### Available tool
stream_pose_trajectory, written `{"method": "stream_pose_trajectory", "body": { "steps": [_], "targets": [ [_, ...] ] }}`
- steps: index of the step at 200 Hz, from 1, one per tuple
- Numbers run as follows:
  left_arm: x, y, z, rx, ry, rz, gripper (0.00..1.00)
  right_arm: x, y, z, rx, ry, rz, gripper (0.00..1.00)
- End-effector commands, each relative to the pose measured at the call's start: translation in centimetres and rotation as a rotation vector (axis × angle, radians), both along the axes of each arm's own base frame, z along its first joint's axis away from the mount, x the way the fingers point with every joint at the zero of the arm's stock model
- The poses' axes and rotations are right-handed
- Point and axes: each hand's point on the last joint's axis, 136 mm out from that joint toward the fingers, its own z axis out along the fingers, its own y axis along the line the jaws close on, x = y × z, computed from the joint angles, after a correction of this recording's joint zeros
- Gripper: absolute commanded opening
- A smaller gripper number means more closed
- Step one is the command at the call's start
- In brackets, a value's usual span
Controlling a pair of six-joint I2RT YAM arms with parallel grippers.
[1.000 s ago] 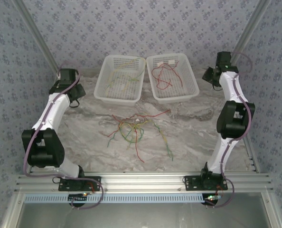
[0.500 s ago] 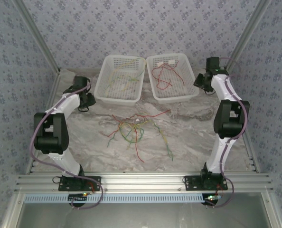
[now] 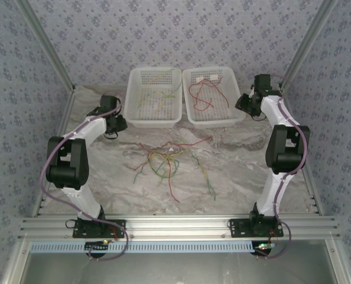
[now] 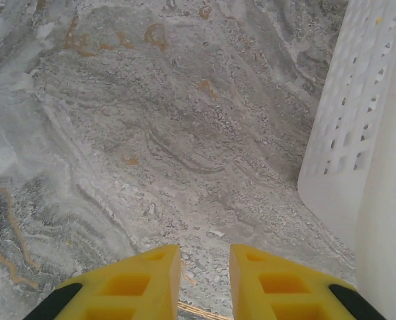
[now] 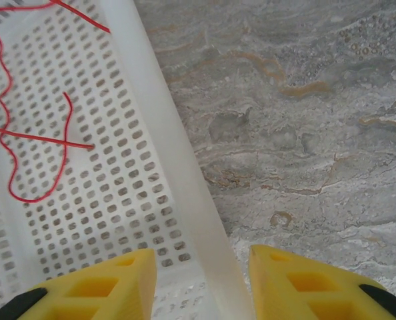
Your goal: Untangle the cables
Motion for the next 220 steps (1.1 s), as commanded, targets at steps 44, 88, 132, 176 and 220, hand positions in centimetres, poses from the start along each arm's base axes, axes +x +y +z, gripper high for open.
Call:
{"method": "stream_pose_trajectory", "body": {
  "steps": [44, 88, 132, 176, 220],
  "targets": [
    [1.0, -1.5, 1.0, -0.082, -0.055, -0.009, 0.27, 0.8, 0.8, 1.7, 0.042, -0.052, 0.046, 0.43],
    [0.4, -1.9, 0.0, -0.052, -0.030, -0.010, 0.25, 1.4, 2.4, 1.0, 0.068, -0.046, 0.069, 0.42],
    [-1.1, 2.5, 2.4, 0.109, -0.072, 0.109, 0.42, 0.7, 1.7, 3.2, 0.026, -0.064, 0.034, 0.45],
    [-3.7, 8.1, 6.2, 0.211, -0.124, 0.244, 0.56, -1.2, -0.8, 6.5, -0.105, -0.077, -0.046, 0.53],
    [-7.2, 3.7, 10.8, 0.241, -0.224, 0.100, 0.58, -5.5, 3.7, 12.3, -0.136, -0.269, 0.026, 0.53]
  ]
}}
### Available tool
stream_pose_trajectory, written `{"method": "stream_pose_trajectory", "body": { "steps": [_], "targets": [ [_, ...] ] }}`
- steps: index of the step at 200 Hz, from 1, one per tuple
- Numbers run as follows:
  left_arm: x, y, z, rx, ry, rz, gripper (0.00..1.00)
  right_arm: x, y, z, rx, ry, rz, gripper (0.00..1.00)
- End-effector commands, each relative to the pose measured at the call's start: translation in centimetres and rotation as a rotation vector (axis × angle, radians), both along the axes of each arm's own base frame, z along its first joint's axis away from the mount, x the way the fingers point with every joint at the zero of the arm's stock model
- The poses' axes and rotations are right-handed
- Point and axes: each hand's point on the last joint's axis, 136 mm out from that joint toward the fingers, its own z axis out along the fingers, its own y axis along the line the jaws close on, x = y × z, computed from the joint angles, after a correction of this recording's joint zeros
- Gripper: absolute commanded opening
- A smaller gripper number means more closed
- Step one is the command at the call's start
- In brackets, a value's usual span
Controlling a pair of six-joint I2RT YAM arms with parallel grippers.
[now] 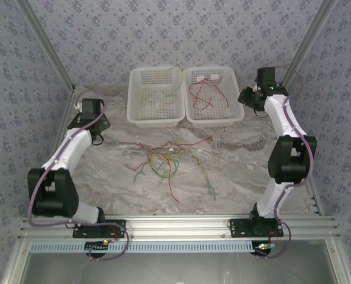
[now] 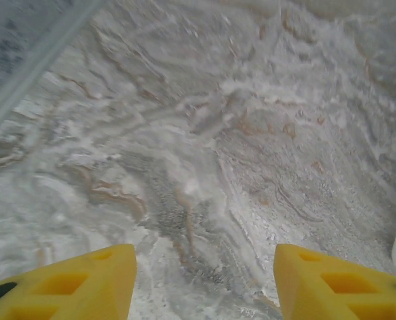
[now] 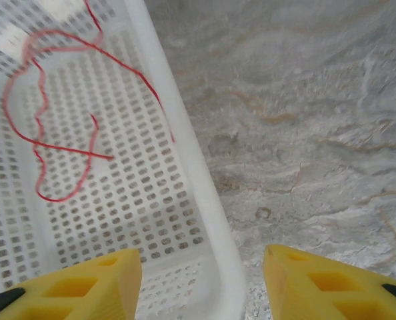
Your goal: Untangle the cables
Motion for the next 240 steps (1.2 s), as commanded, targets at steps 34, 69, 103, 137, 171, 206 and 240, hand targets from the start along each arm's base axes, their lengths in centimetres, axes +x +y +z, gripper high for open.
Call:
{"method": "stream_pose_trajectory", "body": {
  "steps": [34, 69, 103, 137, 171, 206, 240],
  "targets": [
    [-7.0, -13.9, -0.3, -0.023, 0.115, -0.432, 0.58, -11.2, 14.8, 4.2, 0.066, -0.354, 0.475, 0.55],
    [-12.0, -21.1, -5.0, -0.105, 0.262, -0.630, 0.57, -17.7, 18.9, -4.5, 0.112, -0.137, 0.704, 0.54],
    [-14.0, -24.9, -8.0, -0.157, 0.340, -0.723, 0.56, -20.1, 18.5, -11.4, 0.069, 0.082, 0.706, 0.50],
    [-13.2, -24.5, -8.9, -0.122, 0.315, -0.687, 0.57, -21.4, 19.3, -16.3, -0.170, 0.213, 0.764, 0.54],
    [-12.8, -24.8, -9.0, -0.118, 0.304, -0.686, 0.57, -20.0, 19.3, -19.5, -0.274, 0.268, 0.722, 0.53],
    [-12.5, -23.2, -8.7, -0.067, 0.283, -0.631, 0.57, -19.1, 20.6, -20.5, -0.345, 0.281, 0.725, 0.16],
    [-12.2, -20.9, -7.6, 0.000, 0.226, -0.553, 0.56, -19.1, 22.0, -16.8, -0.279, 0.185, 0.755, 0.00]
  ]
}}
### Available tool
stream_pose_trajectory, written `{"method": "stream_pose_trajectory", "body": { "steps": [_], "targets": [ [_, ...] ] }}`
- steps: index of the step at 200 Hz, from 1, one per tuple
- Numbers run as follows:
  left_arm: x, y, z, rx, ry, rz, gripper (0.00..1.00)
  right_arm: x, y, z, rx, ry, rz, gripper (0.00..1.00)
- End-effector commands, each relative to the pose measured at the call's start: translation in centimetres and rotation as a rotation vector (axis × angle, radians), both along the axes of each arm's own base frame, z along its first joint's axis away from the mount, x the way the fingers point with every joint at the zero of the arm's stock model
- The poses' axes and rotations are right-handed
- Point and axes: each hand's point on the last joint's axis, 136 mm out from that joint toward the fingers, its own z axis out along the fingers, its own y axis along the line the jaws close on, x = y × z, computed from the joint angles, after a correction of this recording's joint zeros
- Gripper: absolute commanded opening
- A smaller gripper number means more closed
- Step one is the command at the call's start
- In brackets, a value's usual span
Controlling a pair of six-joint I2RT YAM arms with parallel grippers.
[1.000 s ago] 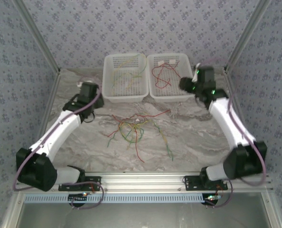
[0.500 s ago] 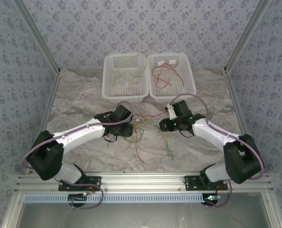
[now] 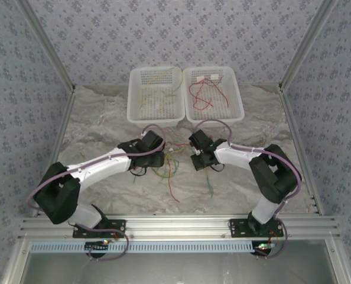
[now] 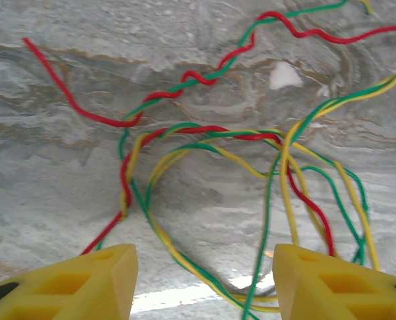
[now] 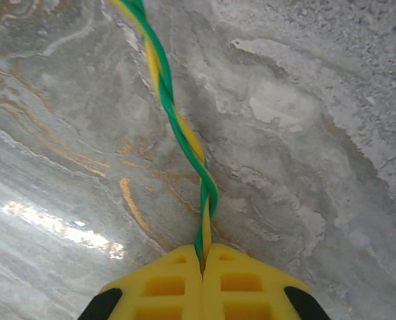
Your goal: Untangle the cables
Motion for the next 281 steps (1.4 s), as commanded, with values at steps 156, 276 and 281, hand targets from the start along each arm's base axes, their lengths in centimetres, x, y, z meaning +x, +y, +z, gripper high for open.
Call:
{"method": "stream_pose_trajectory", "body": {
  "steps": [156, 276, 281],
  "targets": [
    [-1.1, 7.3, 17.8, -0.518, -0.687, 0.060, 0.72, 0.7, 0.4, 22.1, 0.384, -0.460, 0.106, 0.00],
    [-3.8, -1.6, 21.1, -0.811, -0.571, -0.489, 0.95, 1.0, 0.2, 22.0, 0.439, -0.460, 0.205, 0.00],
    [-3.9, -2.1, 20.9, -0.805, -0.558, -0.507, 0.95, 1.0, 0.1, 21.9, 0.433, -0.461, 0.201, 0.00]
  ]
}}
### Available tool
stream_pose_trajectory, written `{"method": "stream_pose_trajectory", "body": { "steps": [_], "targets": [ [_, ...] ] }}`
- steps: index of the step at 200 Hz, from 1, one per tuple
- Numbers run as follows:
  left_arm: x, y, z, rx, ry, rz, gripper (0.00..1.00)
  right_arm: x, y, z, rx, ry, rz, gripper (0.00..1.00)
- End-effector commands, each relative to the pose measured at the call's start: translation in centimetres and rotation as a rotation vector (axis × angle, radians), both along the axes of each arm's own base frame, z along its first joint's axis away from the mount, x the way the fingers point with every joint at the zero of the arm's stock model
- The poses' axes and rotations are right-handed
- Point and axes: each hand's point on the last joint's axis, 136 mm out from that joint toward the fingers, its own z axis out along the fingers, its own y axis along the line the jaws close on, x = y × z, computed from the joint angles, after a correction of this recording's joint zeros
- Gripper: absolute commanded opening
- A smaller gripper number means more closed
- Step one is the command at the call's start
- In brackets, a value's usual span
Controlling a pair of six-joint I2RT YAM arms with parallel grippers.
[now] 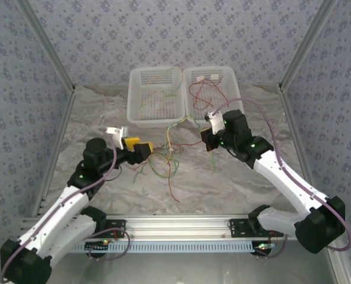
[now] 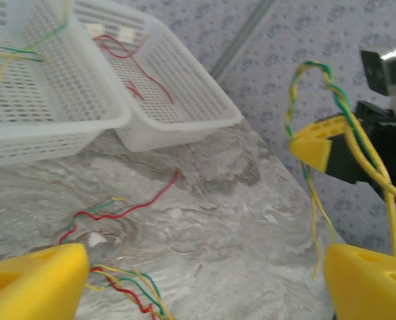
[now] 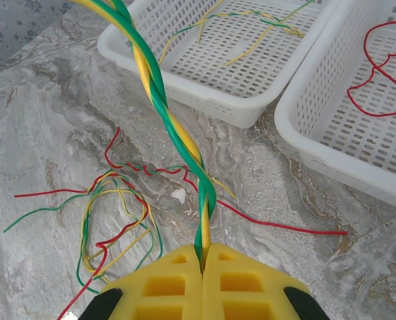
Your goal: Untangle the cables
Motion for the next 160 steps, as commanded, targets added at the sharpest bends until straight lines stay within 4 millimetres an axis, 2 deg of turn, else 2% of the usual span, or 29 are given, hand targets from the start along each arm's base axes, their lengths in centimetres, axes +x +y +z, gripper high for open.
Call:
{"method": "stream_pose_trajectory", "body": {
  "steps": [1, 32, 54, 66, 77, 85, 100, 109, 116, 133, 154, 160],
  "targets": [
    [-1.6, -2.8, 4.0, -0.028, -0.113, -0.163, 0.95, 0.1, 0.0, 0.3, -0.014, -0.031, 0.013, 0.00],
    [-2.0, -4.7, 4.3, -0.048, -0.117, -0.222, 0.98, 0.3, -0.2, -0.3, -0.051, -0.035, 0.001, 0.00],
    [-1.9, -5.6, 4.1, -0.051, -0.110, -0.253, 0.91, 0.6, -0.3, -0.6, -0.055, -0.035, -0.013, 0.00],
    [-1.7, -5.9, 3.3, -0.024, -0.087, -0.257, 0.81, 0.6, -0.3, -0.6, -0.052, -0.033, -0.015, 0.00],
    [-1.6, -5.9, 2.7, -0.009, -0.074, -0.260, 0.60, 0.7, -0.3, -0.7, -0.051, -0.034, -0.021, 0.00],
    [-1.5, -5.9, 2.4, -0.005, -0.072, -0.258, 0.50, 0.8, -0.4, -0.7, -0.050, -0.033, -0.027, 0.00],
    [-1.5, -5.9, 2.1, 0.000, -0.073, -0.255, 0.47, 0.8, -0.4, -0.6, -0.035, -0.027, -0.026, 0.00],
    [-1.4, -5.9, 1.9, 0.002, -0.072, -0.256, 0.33, 0.6, 0.0, -0.6, -0.024, -0.022, -0.010, 0.00],
    [-1.4, -5.9, 1.7, 0.003, -0.067, -0.254, 0.26, 0.6, 0.1, -0.5, -0.015, -0.022, -0.006, 0.00],
    [-1.0, -6.0, 1.2, 0.008, -0.058, -0.245, 0.23, 0.5, 0.5, -0.5, 0.002, -0.010, 0.010, 0.00],
    [-0.8, -6.3, 0.8, 0.009, -0.044, -0.254, 0.00, 0.3, 0.9, -0.6, 0.018, -0.002, 0.034, 0.00],
    [-0.8, -6.4, 0.8, 0.007, -0.045, -0.256, 0.00, 0.5, 0.8, -0.7, 0.015, 0.000, 0.024, 0.00]
  ]
}}
